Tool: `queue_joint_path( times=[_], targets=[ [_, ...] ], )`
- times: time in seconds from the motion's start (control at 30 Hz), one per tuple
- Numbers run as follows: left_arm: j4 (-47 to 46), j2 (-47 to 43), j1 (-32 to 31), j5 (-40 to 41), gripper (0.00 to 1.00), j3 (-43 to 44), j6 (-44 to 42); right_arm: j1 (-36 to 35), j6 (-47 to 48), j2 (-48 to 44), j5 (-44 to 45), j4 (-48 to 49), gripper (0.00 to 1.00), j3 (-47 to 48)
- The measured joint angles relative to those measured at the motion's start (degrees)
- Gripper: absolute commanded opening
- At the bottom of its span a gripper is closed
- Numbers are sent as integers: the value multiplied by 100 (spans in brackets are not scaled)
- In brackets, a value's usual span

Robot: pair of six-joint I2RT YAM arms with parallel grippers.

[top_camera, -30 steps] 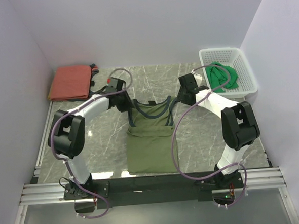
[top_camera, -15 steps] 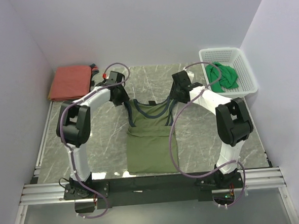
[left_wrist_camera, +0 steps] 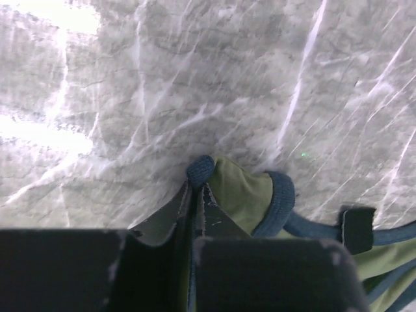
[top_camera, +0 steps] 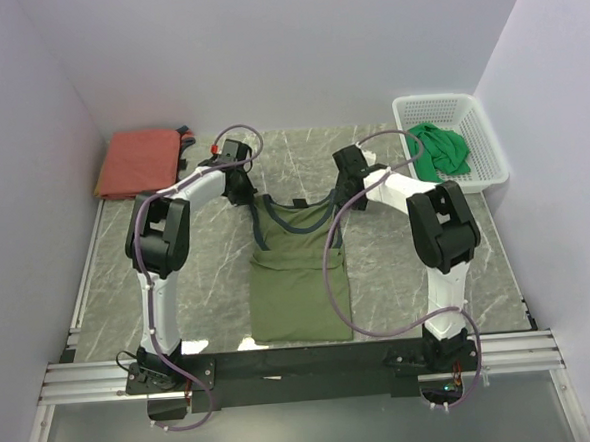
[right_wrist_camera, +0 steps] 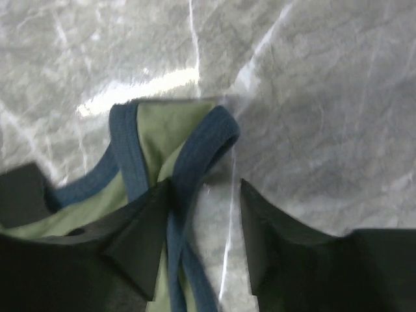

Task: Fold and stack the tank tops
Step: Fold the tank top

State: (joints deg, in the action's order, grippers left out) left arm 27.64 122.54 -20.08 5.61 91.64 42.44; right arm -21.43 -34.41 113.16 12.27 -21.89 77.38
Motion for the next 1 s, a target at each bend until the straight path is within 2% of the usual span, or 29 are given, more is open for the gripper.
queue_joint_path(
  times=[0.03,0.13,0.2,0.4,0.5,0.53,0.57,0.6,0.63,0.67,0.7,0.8,0.9,1.0],
  targets=[
    [-31,7,0,-15,3,0,2,11,0,76,9,0,39,66],
    [-199,-2,2,-42,1,0,24,50,22,297,83,-87,16,332],
    [-367,-15,0,-48,1,0,57,63,17,431,205,-227,13,621],
    [-914,-260,2,-61,1,-13,184,20,90,568,658,-540,12,1325],
    [-1241,-348,0,-87,1,-7,197,-20,133,678,885,-688,25,1668],
    [-1344,-352,0,-109,1,0,197,-48,160,776,964,-732,36,1840],
    [-1445,-350,0,-129,1,0,197,-76,179,885,1010,-737,39,1985],
    [-1484,-341,-2,-142,3,2,195,-107,238,992,1056,-741,43,2109],
    [-1523,-321,-4,-164,18,15,192,-133,293,1073,1064,-732,51,2173],
    [-1626,-249,-11,-192,18,94,184,-197,348,1200,1073,-741,52,2214],
    [-1672,-203,-13,-221,30,114,149,-210,382,1241,1071,-756,54,2214],
    [-1917,-68,-17,-352,54,192,109,-262,511,1290,1064,-793,60,2214],
    [-1950,118,-15,-514,61,511,39,-269,581,1283,1086,-866,60,2328],
    [-1956,275,-15,-667,61,979,15,-258,573,1139,1086,-984,61,2380]
  ],
)
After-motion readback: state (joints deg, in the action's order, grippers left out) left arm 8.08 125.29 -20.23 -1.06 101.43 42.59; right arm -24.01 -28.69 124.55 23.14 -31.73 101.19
